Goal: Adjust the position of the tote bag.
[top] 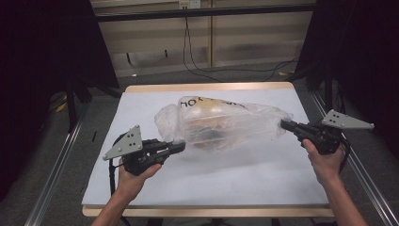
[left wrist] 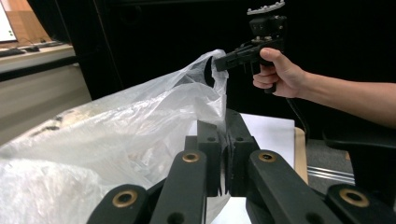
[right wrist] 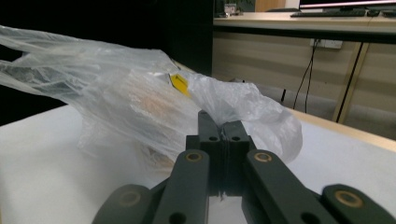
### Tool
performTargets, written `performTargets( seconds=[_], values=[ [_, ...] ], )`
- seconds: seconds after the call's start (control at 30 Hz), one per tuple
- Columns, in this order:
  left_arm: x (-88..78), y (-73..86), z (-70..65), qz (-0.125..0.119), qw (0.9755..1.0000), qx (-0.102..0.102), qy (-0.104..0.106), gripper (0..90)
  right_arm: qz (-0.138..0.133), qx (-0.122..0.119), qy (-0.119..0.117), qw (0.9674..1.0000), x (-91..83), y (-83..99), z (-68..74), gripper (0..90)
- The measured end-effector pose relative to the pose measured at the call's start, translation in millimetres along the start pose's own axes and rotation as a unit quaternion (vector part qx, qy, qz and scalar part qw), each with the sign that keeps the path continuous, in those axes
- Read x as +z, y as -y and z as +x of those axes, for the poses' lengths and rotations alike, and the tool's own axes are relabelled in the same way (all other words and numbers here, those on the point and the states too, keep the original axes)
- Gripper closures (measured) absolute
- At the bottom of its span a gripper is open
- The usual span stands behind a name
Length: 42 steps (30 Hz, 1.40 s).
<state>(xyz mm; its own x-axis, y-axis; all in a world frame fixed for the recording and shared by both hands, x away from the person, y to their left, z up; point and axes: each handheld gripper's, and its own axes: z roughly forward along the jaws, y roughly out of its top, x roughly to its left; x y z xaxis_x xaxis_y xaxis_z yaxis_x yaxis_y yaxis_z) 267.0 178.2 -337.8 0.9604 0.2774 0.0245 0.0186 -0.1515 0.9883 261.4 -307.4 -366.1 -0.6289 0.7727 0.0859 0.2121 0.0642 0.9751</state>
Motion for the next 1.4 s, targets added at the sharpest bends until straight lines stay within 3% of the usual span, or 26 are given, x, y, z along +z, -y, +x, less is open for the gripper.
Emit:
performTargets(
  seconds=[0.17, 0.37, 0.67, 0.73, 0.97, 1.27, 1.4],
  values=[
    [-4.6, -4.6, 6.8, -0.007, 1.0000, 0.000, -0.005, 87.7, -0.009, -0.010, 0.004, 0.9999, 4.3, -10.2, -0.2, 89.7],
    [-14.6, -12.7, 18.5, -0.015, 0.9995, -0.002, -0.027, 87.8, -0.012, -0.009, -0.005, 0.9999, 9.8, -16.6, 0.1, 89.8],
    [-27.5, -20.5, 47.2, -0.021, 0.9981, -0.007, -0.057, 87.8, -0.021, -0.031, -0.021, 0.9991, 20.5, -48.9, 4.5, 89.9],
    [-31.4, -24.3, 53.5, -0.034, 0.9973, -0.014, -0.064, 87.8, -0.025, -0.033, -0.020, 0.9989, 23.0, -56.1, 4.6, 90.0],
    [-43.1, -38.5, 69.8, -0.030, 0.9956, -0.010, -0.089, 87.8, -0.040, -0.030, -0.020, 0.9985, 34.9, -79.7, 0.1, 90.0],
    [-57.0, -56.2, 94.1, -0.041, 0.9912, -0.017, -0.125, 88.0, -0.049, -0.022, 0.001, 0.9986, 49.3, -110.6, -11.3, 90.0],
    [-63.2, -61.0, 104.9, -0.048, 0.9874, -0.024, -0.149, 88.0, -0.048, -0.020, 0.013, 0.9986, 51.8, -122.2, -14.8, 90.0]
  ],
)
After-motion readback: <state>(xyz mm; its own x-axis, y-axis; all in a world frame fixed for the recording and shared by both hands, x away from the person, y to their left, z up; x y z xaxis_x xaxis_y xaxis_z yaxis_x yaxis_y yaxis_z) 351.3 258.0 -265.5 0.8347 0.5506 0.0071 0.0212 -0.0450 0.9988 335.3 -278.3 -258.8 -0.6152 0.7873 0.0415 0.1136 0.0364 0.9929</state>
